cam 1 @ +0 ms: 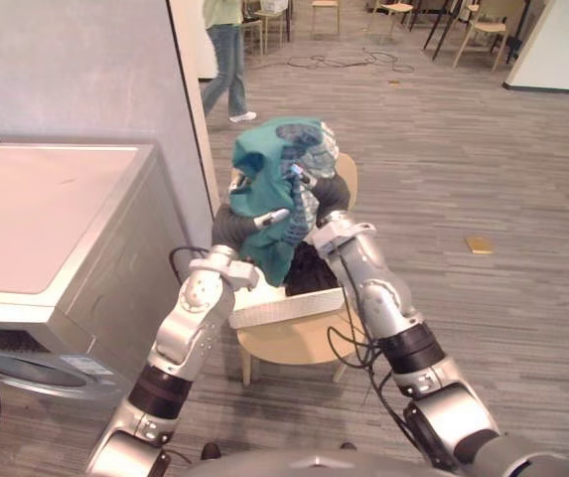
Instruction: Pick up the laundry basket with both hands and put the clothes into the washing machine.
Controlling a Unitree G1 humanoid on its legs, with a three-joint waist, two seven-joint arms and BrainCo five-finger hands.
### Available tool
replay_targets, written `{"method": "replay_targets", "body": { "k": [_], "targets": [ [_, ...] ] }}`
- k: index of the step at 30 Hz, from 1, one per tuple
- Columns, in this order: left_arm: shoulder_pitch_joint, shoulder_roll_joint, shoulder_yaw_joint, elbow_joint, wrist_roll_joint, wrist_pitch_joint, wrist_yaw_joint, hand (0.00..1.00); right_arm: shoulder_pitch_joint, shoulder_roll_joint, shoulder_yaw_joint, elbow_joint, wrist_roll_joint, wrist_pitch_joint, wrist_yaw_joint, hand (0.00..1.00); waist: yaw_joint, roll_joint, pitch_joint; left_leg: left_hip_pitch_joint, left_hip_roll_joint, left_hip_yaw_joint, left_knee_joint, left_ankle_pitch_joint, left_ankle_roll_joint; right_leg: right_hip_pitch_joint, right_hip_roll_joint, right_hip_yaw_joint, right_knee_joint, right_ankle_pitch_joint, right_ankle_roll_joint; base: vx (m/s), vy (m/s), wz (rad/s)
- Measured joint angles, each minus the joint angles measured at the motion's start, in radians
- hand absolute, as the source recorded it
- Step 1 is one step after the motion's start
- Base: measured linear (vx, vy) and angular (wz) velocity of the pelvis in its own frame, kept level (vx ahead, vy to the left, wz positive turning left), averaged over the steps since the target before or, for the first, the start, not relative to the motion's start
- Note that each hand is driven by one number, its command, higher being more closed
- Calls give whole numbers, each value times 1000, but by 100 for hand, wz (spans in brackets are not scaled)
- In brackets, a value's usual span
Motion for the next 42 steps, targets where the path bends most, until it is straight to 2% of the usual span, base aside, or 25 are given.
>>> {"method": "replay_targets", "body": {
  "k": [6, 7, 16, 22, 23, 31, 36, 42],
  "targets": [
    [0, 12, -9, 0, 2, 0, 5, 0, 0, 5, 29, 0, -1, 0, 0, 100, 5, -7, -8, -11, 0, -10, -1, 5, -1, 1, 0, -16, -3, 0, -1, -7, -2, 6],
    [0, 14, -9, 0, 2, 0, 6, 100, 0, 5, 34, 0, -1, 0, 0, 100, 5, -8, -9, -11, 0, -10, -1, 5, -1, 1, 0, -16, -3, 0, -1, -1, -1, 4],
    [0, 37, -14, 3, 2, 0, 60, 100, 0, 8, 85, 0, 0, -3, -1, 100, 2, -17, -21, -12, 0, -13, -1, 6, -1, 1, 0, -20, -2, -1, -2, 0, 0, 0],
    [0, 48, -7, 3, 2, 0, 63, 100, 0, 13, 96, 0, 0, -3, -1, 100, 6, -24, -26, -13, 1, -13, -1, 6, -1, 1, 0, -20, -2, -1, -2, 0, 0, 0],
    [0, 48, -7, 3, 2, 0, 63, 100, 0, 13, 96, 0, 0, -3, -1, 0, 6, -27, -28, -14, 1, -12, -1, 6, -1, 0, 0, -20, -2, -1, -2, 0, 0, 0],
    [0, 49, 4, 5, 1, 0, 63, 100, 2, 9, 105, 0, -2, 4, 12, 0, 3, -35, -33, -15, 1, -11, -1, 6, -1, -3, 0, -18, -1, -1, -2, 0, 0, 0],
    [2, 46, -9, 77, -12, 2, 36, 100, 69, -83, 111, -43, -42, 52, 82, 0, -10, -56, -34, -15, 1, -8, -1, 6, -1, -4, 0, -14, -2, -1, -2, 0, 0, 0],
    [60, 12, -5, 173, -141, 12, 3, 100, 257, -162, 73, -132, -79, 101, 160, 0, -20, -89, -25, -15, 3, 14, -1, 2, -2, -23, 4, 13, 2, -1, -2, -1, 0, -11]
  ]
}}
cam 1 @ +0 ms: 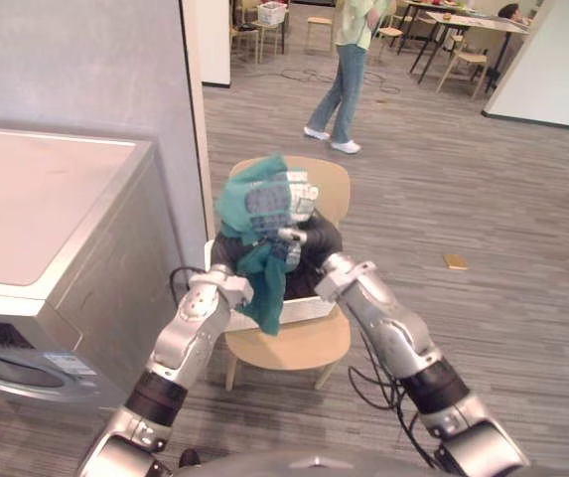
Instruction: Pick up the laundry basket with both hands and put the clothes into the washing machine.
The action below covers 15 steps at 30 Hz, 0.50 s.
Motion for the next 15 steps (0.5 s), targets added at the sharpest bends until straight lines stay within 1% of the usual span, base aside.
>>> {"method": "replay_targets", "body": {
  "k": [2, 3, 5, 8, 11, 15],
  "targets": [
    [0, -16, 41, 45, -46, 0, 16, 100, 60, -26, -31, -15, -1, 16, 25, 0, -3, -7, 4, 0, 1, 6, 0, -1, 0, -7, 1, 9, 4, 0, 0, -9, 0, -12],
    [2, -26, 86, 68, -71, -1, 27, 100, 104, -41, -58, -38, -1, 19, 40, 0, -3, -11, 7, 0, 2, 9, 0, -1, 0, -14, 3, 18, 6, 0, 0, -6, -2, -13],
    [15, -25, 145, 73, -97, -4, 46, 100, 156, -46, -106, -59, -1, 19, 41, 0, -14, -13, 8, 0, 3, 14, 0, -3, 0, -17, 4, 23, 6, 0, 0, -3, -4, -10],
    [39, -27, 214, 73, -136, -35, 63, 100, 208, -42, -161, -76, -1, 18, 45, 0, -19, -17, 10, 6, 6, 30, 0, -9, -3, -19, 8, 32, 6, 0, 0, 3, -3, -9],
    [47, -40, 257, 72, -154, -52, 79, 100, 247, -18, -191, -78, -2, 18, 53, 0, -19, -19, 12, 8, 7, 34, 0, -12, -4, -21, 9, 37, 6, 0, -1, 6, -6, -6],
    [58, -68, 331, 66, -177, -78, 94, 100, 302, 47, -235, -78, -11, 19, 53, 0, -24, -24, 14, 11, 7, 38, 0, -14, -5, -21, 10, 44, 5, 0, -2, 9, -5, -4]
  ]
}}
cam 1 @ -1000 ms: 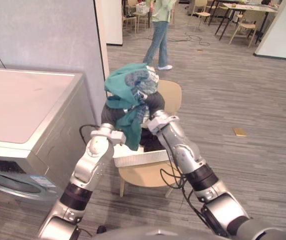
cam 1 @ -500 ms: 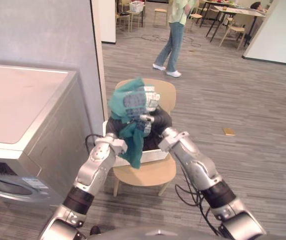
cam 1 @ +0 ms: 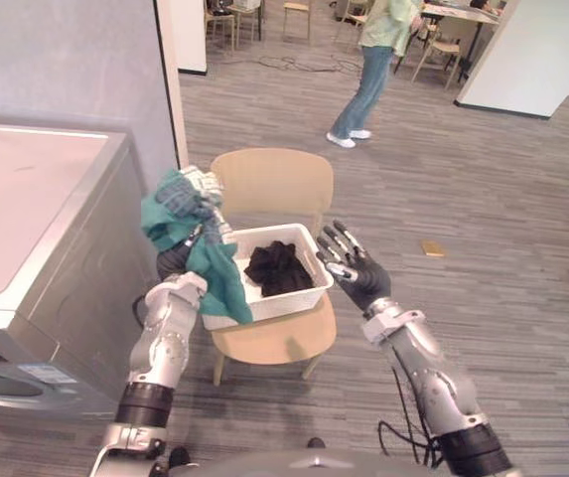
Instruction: Pick up the laundry basket with both hands and put the clothes into the washing machine.
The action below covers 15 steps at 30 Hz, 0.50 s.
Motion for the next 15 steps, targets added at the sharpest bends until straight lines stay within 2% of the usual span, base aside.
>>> {"method": "replay_targets", "body": {
  "k": [5, 9, 11, 15],
  "targets": [
    [68, -25, 94, -36, -19, -11, 10, 100, 82, 80, -146, 5, -31, 0, -22, 0, -11, -1, 0, 5, 0, 1, 0, -6, 0, 2, 0, 1, -1, -3, 0, 2, -1, -1],
    [170, -44, 183, -53, -18, -14, 6, 100, 149, 170, -321, 38, -82, -2, -61, 0, -11, 0, 0, 11, 0, -1, 0, -11, 0, 10, 0, 0, 0, -9, 0, 1, -1, 1],
    [230, -50, 210, -52, -13, -12, -7, 100, 155, 212, -410, 110, -142, -5, -77, 0, -10, 1, 0, 11, 0, -5, 0, -11, 0, 12, -1, -3, 2, -12, 0, 4, -4, 5],
    [331, -71, 272, 29, -3, 2, -49, 100, 184, 284, -579, 349, -206, -28, -182, 0, -4, 15, 6, 19, -2, -29, 6, -11, 0, 37, -4, -26, 6, -20, 5, 8, -3, 16]
  ]
}}
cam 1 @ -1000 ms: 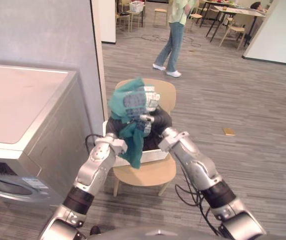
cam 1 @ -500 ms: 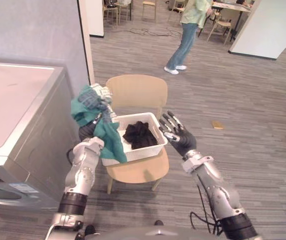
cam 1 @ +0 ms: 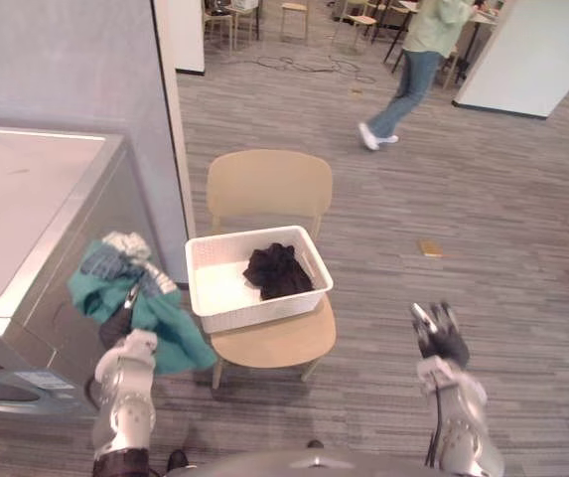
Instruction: Pick up the laundry basket with both hands and put the clothes into the washing machine.
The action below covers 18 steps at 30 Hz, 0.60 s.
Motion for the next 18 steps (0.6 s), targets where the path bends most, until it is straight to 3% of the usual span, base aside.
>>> {"method": "replay_targets", "body": {
  "k": [5, 8, 10, 13, 18],
  "targets": [
    [62, -56, 46, 181, 26, 20, -10, 100, 34, 60, -145, 232, -13, -32, -97, 0, 25, 37, 7, 42, 1, 2, 0, -5, 0, 26, -5, -3, 40, -28, -3, -12, 1, 4],
    [88, -83, 62, 332, 26, 42, -29, 100, 48, 67, -208, 422, 67, -48, -118, 0, 40, 66, 14, 80, 11, 18, -6, -24, -10, 44, -4, -4, 76, -62, 4, -98, -6, -1],
    [84, -87, 123, 448, 26, 47, -46, 100, 56, 77, -285, 592, 154, -62, -118, 0, 47, 67, 0, 86, 20, 23, -6, -24, -11, 41, 1, -5, 92, -70, -2, -85, -21, -1],
    [72, -97, 226, 601, 26, 53, -52, 100, 58, 77, -341, 754, 187, -61, -120, 0, 44, 71, -1, 84, 26, 25, -6, -25, -10, 42, 5, -15, 91, -71, -6, -35, -13, 2],
    [84, -107, 344, 762, 40, 61, -55, 100, 67, 78, -347, 847, 34, -32, -119, 0, 32, 87, 5, 78, 44, 26, -4, -26, -9, 59, 23, -28, 63, -60, -21, -6, -7, 2]
  ]
}}
